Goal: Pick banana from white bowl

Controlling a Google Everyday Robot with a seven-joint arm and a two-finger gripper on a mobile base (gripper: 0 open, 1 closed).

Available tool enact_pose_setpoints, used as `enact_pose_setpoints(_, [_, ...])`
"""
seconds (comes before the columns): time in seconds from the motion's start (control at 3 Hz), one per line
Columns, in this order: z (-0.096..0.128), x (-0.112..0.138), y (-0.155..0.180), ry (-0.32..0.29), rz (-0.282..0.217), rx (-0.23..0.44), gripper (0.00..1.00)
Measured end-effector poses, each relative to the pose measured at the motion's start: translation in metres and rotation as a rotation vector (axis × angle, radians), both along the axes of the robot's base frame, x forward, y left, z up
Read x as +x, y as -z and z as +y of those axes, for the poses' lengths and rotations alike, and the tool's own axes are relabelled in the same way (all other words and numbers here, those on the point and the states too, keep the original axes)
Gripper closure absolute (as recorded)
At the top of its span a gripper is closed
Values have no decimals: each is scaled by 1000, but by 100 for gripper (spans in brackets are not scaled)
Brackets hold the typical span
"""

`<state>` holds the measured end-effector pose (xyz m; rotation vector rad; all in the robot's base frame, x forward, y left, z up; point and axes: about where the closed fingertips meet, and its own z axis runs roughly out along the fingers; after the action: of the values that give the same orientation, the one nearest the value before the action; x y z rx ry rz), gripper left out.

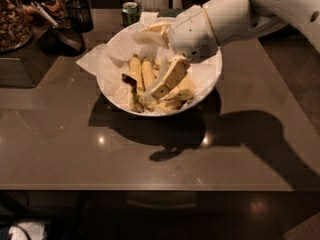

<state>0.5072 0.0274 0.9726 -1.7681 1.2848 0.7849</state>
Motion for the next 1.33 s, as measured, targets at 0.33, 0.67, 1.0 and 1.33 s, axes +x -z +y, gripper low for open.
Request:
enact_pose_setpoints(0.33, [1,0,25,6,83,-1,17])
enact_pose_setpoints(0.67, [4,0,45,11,147,-2,17])
enact_pose_setpoints(1.0, [11,6,59,9,195,1,19])
enact_pose_setpoints(1.33, [20,9,55,-3,201,3,37])
